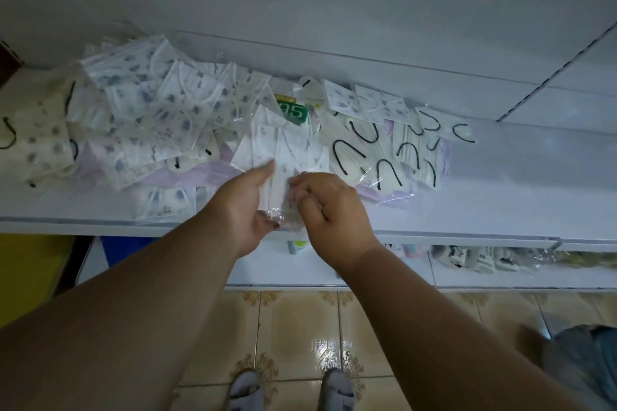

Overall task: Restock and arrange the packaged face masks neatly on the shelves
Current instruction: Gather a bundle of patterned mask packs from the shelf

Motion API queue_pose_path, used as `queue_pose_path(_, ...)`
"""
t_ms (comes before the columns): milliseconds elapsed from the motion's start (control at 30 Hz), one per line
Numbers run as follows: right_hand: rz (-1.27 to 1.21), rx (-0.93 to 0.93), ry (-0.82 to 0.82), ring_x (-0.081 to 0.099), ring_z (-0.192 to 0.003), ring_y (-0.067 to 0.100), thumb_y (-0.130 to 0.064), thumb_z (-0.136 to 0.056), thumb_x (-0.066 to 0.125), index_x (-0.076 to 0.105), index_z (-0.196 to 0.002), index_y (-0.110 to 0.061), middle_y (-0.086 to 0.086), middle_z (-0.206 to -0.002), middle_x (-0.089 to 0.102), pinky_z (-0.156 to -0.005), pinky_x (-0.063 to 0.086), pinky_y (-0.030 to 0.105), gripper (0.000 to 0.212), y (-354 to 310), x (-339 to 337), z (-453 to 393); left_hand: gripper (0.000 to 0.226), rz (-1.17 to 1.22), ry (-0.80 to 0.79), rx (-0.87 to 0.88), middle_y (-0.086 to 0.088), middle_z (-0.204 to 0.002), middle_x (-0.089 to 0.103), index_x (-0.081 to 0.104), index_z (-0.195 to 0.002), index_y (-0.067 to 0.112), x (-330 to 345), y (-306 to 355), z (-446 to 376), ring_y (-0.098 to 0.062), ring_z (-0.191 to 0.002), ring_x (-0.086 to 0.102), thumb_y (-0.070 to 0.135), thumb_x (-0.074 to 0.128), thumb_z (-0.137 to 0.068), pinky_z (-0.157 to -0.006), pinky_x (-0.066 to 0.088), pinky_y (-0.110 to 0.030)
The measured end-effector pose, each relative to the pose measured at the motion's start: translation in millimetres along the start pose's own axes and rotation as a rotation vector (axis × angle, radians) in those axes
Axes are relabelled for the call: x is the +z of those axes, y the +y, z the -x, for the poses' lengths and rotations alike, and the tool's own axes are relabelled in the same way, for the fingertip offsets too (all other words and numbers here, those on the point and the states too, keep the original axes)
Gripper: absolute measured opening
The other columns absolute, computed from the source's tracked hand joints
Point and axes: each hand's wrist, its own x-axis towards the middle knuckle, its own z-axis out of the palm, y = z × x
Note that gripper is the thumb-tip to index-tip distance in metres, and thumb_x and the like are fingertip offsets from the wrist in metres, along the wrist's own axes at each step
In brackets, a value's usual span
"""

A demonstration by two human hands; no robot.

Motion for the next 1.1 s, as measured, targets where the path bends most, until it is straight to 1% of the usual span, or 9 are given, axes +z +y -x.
queue_pose_path(100, -0.108, 0.266, 0.189, 0.059, -0.103, 0.015, -0.028, -0.093, 0.057, 0.061, -0.108, -0.027, -0.020, -0.108, 0.060, -0.092, 0.052, 0.040, 0.016, -3, -5, 10, 0.020, -0.162, 0.085, 0.032, -0.004, -0.109, 0.074, 0.069, -0.113, 0.019, -8, -13, 12, -0.030, -0.096, 0.071, 0.020, 0.070, -0.093, -0.089, 0.058, -0.045)
queue_pose_path(167, -0.201, 0.595, 0.268, 0.058, -0.110, 0.012, -0.036, -0.086, 0.073, 0.054, -0.124, -0.027, -0.015, -0.118, 0.056, -0.094, 0.049, 0.033, 0.043, -3, -12, 14, 0.012, -0.184, 0.050, 0.045, 0.000, -0.101, 0.076, 0.069, -0.104, 0.020, -9, -22, 23, -0.024, -0.090, 0.072, 0.017, 0.071, -0.092, -0.086, 0.057, -0.039)
queue_pose_path(300, -1.042, 0.938, 0.095, 0.071, -0.102, 0.036, -0.018, -0.089, 0.075, 0.065, -0.119, -0.006, 0.016, -0.112, 0.073, -0.092, 0.054, 0.054, 0.035, 7, -23, 38, 0.020, -0.156, -0.023, 0.098, 0.008, -0.095, 0.077, 0.067, -0.107, 0.019, -15, -49, 48, -0.008, -0.076, 0.073, 0.022, 0.075, -0.089, -0.066, 0.056, -0.023)
queue_pose_path(400, -1.058, 0.936, 0.131, 0.069, -0.106, 0.035, -0.018, -0.081, 0.082, 0.068, -0.113, -0.007, 0.015, -0.109, 0.074, -0.097, 0.051, 0.056, 0.037, 12, -30, 74, 0.045, -0.013, -0.055, 0.012, -0.022, -0.137, 0.058, 0.056, -0.135, 0.002, -12, -71, 71, -0.022, -0.095, 0.072, 0.031, 0.059, -0.101, -0.076, 0.056, -0.027)
queue_pose_path(467, -1.066, 0.912, 0.149, 0.069, -0.106, 0.034, -0.020, -0.079, 0.083, 0.068, -0.113, -0.006, 0.015, -0.109, 0.074, -0.098, 0.051, 0.056, 0.040, 12, -42, 101, 0.039, 0.057, 0.016, -0.022, -0.041, -0.140, 0.042, 0.041, -0.136, -0.018, -7, -83, 96, -0.001, -0.062, 0.068, 0.010, 0.035, -0.110, -0.047, 0.044, -0.013)
queue_pose_path(567, -1.114, 0.868, 0.097, 0.073, -0.096, 0.034, -0.014, -0.094, 0.067, 0.069, -0.113, -0.005, 0.015, -0.105, 0.075, -0.088, 0.056, 0.057, 0.021, -7, -77, 148, 0.029, -0.056, -0.081, 0.059, -0.012, -0.103, 0.075, 0.066, -0.118, 0.005, 5, -114, 136, -0.009, -0.066, 0.072, 0.027, 0.057, -0.102, -0.057, 0.057, -0.023)
queue_pose_path(700, -1.099, 0.822, 0.039, 0.072, -0.096, 0.037, -0.009, -0.095, 0.065, 0.067, -0.114, -0.007, 0.016, -0.107, 0.075, -0.084, 0.055, 0.064, 0.019, -41, -133, 214, 0.039, -0.269, -0.114, 0.237, 0.000, -0.107, 0.076, 0.068, -0.119, 0.023, 34, -156, 210, -0.024, -0.101, 0.072, 0.003, 0.073, -0.086, -0.086, 0.058, -0.042)
queue_pose_path(1000, -0.824, 0.715, 0.255, 0.070, -0.105, 0.031, -0.037, -0.073, 0.083, 0.064, -0.120, -0.011, 0.006, -0.112, 0.074, -0.094, 0.054, 0.058, 0.057, -115, -243, 296, 0.016, 0.047, -0.060, 0.156, -0.007, -0.098, 0.077, 0.069, -0.108, 0.017, 80, -193, 347, -0.028, -0.092, 0.072, 0.024, 0.070, -0.093, -0.090, 0.057, -0.051)
queue_pose_path(1100, -0.822, 0.654, 0.234, 0.073, -0.097, 0.029, -0.020, -0.090, 0.073, 0.067, -0.112, -0.010, 0.008, -0.103, 0.076, -0.086, 0.059, 0.049, 0.025, -139, -264, 303, 0.018, -0.111, -0.048, 0.295, -0.007, -0.103, 0.074, 0.067, -0.108, 0.015, 93, -184, 367, -0.028, -0.096, 0.070, 0.007, 0.068, -0.091, -0.094, 0.055, -0.055)
